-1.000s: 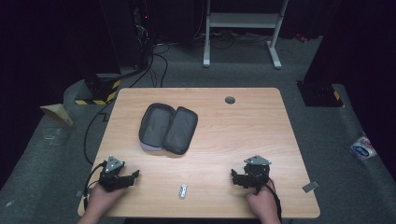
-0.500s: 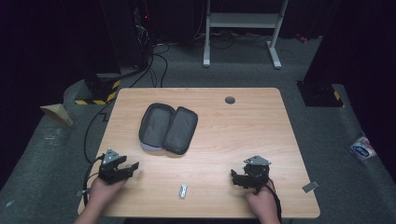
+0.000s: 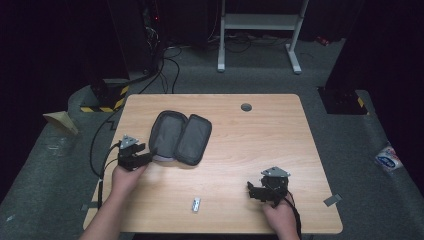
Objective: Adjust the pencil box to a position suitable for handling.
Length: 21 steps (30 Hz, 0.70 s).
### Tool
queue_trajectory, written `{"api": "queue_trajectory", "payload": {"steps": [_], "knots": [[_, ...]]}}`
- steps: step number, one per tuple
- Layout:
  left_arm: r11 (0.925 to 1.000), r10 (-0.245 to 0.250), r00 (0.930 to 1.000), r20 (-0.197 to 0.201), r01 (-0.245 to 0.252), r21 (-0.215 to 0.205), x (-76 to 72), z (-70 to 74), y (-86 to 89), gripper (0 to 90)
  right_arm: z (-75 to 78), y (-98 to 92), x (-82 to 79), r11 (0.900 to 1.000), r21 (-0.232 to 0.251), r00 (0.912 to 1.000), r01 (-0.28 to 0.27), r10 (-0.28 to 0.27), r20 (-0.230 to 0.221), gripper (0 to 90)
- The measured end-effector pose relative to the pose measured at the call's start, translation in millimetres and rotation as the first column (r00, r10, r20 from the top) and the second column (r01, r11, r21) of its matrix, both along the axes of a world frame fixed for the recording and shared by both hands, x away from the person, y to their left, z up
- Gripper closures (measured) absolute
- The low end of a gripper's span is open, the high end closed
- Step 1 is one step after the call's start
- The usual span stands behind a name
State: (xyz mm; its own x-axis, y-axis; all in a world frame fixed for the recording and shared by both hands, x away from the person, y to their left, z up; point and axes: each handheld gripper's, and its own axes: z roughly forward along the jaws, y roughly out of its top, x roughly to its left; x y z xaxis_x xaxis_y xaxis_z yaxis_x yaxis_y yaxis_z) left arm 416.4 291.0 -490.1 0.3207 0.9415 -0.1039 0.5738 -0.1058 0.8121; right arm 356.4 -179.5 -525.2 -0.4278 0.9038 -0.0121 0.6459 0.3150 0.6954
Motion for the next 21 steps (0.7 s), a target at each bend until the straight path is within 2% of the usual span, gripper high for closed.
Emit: {"api": "queue_trajectory", "payload": {"steps": [3,7,11,14,16,21], "knots": [[0.9995,0.032,0.9993,-0.02,-0.032,0.01,5.1,-5.1,-0.6,50.8,0.0,0.0,0.0,1.0,0.0,1.0,0.0,0.0,0.0,7.9],[0.999,0.039,0.999,-0.022,-0.038,0.022,5.2,-9.4,-0.7,60.4,0.1,-0.1,-0.3,1.0,0.001,1.0,-0.003,0.003,-0.002,7.9],[0.9993,0.035,0.9992,-0.018,-0.035,0.01,2.4,-11.0,0.1,65.7,0.0,-0.3,-0.1,1.0,-0.001,1.0,-0.005,0.005,0.0,7.9],[0.9999,0.011,0.9999,-0.01,-0.011,0.007,-3.2,-10.8,-2.1,71.3,0.1,-0.1,-0.3,1.0,0.001,1.0,-0.003,0.003,-0.002,7.8],[1.0,0.002,0.9999,-0.011,-0.002,0.007,-5.0,-10.5,-3.1,72.7,0.1,-0.1,-0.3,1.0,0.001,1.0,-0.003,0.003,-0.002,7.8],[0.9979,-0.064,0.9979,-0.007,0.064,0.003,-17.3,-11.1,-13.2,72.8,0.0,-0.3,-0.1,1.0,-0.001,1.0,-0.006,0.006,0.0,7.9]]}}
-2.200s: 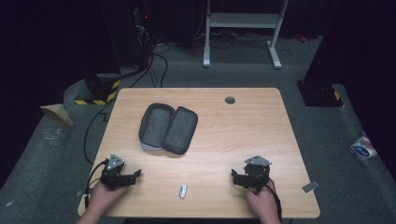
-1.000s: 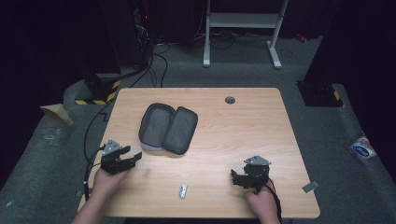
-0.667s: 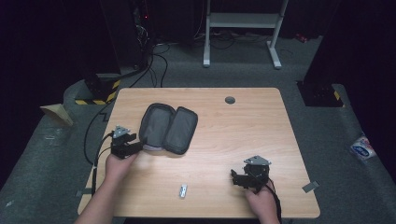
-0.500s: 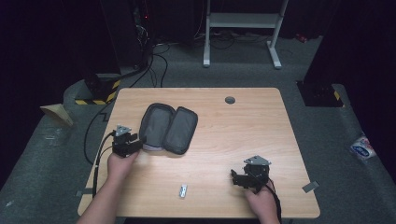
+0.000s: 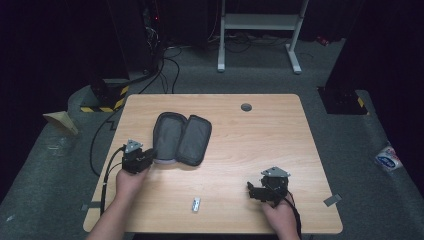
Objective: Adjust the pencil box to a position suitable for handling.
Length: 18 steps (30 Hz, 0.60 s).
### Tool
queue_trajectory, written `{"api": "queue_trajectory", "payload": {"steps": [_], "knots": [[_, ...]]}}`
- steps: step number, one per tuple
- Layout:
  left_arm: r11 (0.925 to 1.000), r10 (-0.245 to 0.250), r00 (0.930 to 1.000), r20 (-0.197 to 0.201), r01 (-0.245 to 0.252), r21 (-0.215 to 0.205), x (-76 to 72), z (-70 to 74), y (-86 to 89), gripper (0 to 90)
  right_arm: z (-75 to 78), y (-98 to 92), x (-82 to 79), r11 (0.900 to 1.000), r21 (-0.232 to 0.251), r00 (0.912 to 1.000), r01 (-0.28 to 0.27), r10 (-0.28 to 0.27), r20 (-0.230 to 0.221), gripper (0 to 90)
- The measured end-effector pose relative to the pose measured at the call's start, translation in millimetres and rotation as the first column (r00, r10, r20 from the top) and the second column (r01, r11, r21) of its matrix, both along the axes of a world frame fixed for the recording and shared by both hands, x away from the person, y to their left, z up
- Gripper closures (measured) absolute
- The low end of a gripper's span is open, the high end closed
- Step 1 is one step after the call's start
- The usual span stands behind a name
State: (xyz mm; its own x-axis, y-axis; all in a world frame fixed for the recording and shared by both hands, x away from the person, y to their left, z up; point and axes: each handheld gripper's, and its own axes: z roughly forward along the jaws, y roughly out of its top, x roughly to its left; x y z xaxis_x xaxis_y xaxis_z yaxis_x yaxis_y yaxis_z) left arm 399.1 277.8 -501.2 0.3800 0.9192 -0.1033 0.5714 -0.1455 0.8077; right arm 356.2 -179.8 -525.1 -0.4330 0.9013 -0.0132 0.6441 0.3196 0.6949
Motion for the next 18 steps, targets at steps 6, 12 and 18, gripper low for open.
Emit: {"api": "queue_trajectory", "payload": {"steps": [6,12,18], "knots": [[0.9939,-0.109,0.9939,0.018,0.109,-0.016,-22.0,0.4,-29.8,68.9,0.0,0.3,-0.7,1.0,0.003,1.0,-0.003,0.003,-0.003,7.9],[0.9836,-0.178,0.9831,0.042,0.179,-0.021,-37.2,2.6,-60.0,67.3,0.0,0.1,-0.8,1.0,0.001,1.0,-0.009,0.009,-0.001,7.9],[0.9731,-0.225,0.9725,0.06,0.227,-0.036,-42.1,4.8,-81.5,66.2,0.1,0.2,-0.9,1.0,0.001,0.9999,-0.011,0.011,-0.001,7.8]]}}
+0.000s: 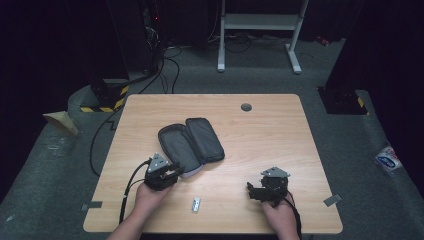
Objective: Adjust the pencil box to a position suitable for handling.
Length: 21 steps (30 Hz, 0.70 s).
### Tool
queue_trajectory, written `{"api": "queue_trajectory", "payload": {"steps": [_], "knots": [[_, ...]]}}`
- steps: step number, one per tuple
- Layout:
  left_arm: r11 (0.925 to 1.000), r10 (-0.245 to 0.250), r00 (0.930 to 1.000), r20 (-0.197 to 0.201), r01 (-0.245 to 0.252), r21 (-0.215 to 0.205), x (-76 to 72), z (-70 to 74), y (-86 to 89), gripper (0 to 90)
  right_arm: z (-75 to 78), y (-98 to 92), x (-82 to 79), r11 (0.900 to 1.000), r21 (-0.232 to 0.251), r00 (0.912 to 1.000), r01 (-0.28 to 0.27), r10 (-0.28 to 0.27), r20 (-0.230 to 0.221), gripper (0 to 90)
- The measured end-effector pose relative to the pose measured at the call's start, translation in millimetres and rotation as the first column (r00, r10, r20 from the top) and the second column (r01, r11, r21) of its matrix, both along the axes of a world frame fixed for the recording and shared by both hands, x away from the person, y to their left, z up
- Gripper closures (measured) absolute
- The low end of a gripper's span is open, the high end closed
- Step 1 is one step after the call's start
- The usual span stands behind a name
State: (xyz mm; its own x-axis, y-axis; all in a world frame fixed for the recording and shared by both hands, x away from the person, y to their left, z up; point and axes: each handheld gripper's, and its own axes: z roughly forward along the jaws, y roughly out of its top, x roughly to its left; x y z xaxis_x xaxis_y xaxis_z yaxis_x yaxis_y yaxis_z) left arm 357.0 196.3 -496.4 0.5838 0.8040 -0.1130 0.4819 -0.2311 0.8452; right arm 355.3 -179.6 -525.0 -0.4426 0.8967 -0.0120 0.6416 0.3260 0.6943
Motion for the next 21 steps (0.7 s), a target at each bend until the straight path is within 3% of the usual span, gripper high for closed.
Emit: {"api": "queue_trajectory", "payload": {"steps": [6,10,12,16,17,20,21], "knots": [[0.9985,-0.054,0.9985,0.011,0.054,0.007,0.3,-4.1,-22.6,63.2,0.0,0.4,-0.3,1.0,0.003,0.9999,-0.013,0.013,-0.001,7.9],[0.9989,-0.045,0.9984,0.033,0.045,0.011,-3.4,-1.6,-24.1,60.3,0.0,0.3,-0.5,1.0,0.004,0.9999,-0.015,0.015,-0.001,7.9],[0.9995,-0.033,0.9984,0.047,0.033,-0.003,-5.6,2.6,-17.4,60.3,-0.1,-0.2,-0.7,1.0,0.001,0.9998,-0.018,0.018,0.002,7.9],[0.9995,0.025,0.9962,0.083,-0.026,0.017,-9.9,9.5,11.8,60.4,0.1,-0.5,-1.3,1.0,-0.001,0.9998,-0.02,0.02,0.0,7.9],[0.9995,0.025,0.9962,0.083,-0.026,0.017,-9.9,9.5,11.8,60.4,0.1,-0.5,-1.3,1.0,-0.001,0.9998,-0.02,0.02,0.0,7.9],[0.9954,0.074,0.9936,0.085,-0.078,0.055,-8.3,6.9,36.2,60.1,0.3,-1.0,-2.4,1.0,-0.002,0.9997,-0.026,0.026,0.004,8.1],[0.99,0.111,0.9912,0.072,-0.117,0.079,-5.0,1.8,55.9,60.0,0.7,-1.0,-4.3,1.0,0.0,0.9995,-0.027,0.027,0.014,8.1]]}}
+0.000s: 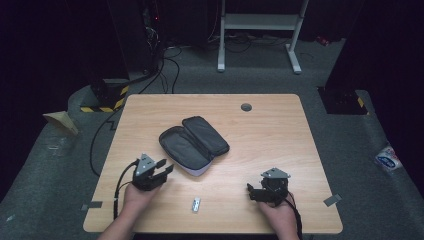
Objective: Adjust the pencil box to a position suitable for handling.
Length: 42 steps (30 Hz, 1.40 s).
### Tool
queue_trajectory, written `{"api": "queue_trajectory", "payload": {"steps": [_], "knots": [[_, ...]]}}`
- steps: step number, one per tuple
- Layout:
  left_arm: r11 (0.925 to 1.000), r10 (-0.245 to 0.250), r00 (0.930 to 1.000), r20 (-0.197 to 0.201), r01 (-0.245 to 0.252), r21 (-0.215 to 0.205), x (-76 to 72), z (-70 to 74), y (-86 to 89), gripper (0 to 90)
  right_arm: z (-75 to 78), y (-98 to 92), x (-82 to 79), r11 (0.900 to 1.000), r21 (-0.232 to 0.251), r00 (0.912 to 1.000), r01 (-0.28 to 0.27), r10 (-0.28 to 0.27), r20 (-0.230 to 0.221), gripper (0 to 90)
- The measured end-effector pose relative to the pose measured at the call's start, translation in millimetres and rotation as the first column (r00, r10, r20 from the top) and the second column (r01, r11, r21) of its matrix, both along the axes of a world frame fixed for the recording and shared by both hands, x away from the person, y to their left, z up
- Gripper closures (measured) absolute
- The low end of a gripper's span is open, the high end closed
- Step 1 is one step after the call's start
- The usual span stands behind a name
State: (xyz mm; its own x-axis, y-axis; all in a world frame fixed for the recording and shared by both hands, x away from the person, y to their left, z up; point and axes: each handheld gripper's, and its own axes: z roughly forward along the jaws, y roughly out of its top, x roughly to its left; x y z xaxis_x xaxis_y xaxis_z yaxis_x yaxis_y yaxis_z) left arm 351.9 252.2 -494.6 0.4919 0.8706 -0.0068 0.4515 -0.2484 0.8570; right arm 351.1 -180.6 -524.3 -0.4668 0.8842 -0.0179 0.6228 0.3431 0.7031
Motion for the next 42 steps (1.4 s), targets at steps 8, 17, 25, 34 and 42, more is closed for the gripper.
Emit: {"api": "queue_trajectory", "payload": {"steps": [8,17,25,34,42], "knots": [[0.9917,0.123,0.9864,-0.109,-0.118,0.049,9.9,-26.8,49.9,57.6,16.0,22.1,-6.6,0.996,0.09,0.9969,-0.029,0.022,0.076,13.6],[0.9878,0.125,0.985,-0.119,-0.113,0.108,11.6,-33.2,44.6,48.3,30.0,71.5,12.2,0.99,0.133,0.9905,-0.054,0.037,0.132,20.1],[0.9861,0.147,0.9785,-0.145,-0.133,0.099,13.2,-33.8,44.3,32.5,35.6,105.3,38.8,0.987,0.153,0.9902,-0.046,0.024,0.137,22.5],[0.9862,0.146,0.9784,-0.146,-0.132,0.099,13.3,-33.9,44.2,30.9,23.7,144.2,58.4,0.99,0.141,0.9963,-0.027,0.015,0.085,21.5],[0.9872,0.139,0.9798,-0.144,-0.126,0.098,12.4,-33.8,43.6,33.5,21.4,138.9,57.5,0.993,0.117,0.9967,-0.019,0.01,0.081,24.7]]}}
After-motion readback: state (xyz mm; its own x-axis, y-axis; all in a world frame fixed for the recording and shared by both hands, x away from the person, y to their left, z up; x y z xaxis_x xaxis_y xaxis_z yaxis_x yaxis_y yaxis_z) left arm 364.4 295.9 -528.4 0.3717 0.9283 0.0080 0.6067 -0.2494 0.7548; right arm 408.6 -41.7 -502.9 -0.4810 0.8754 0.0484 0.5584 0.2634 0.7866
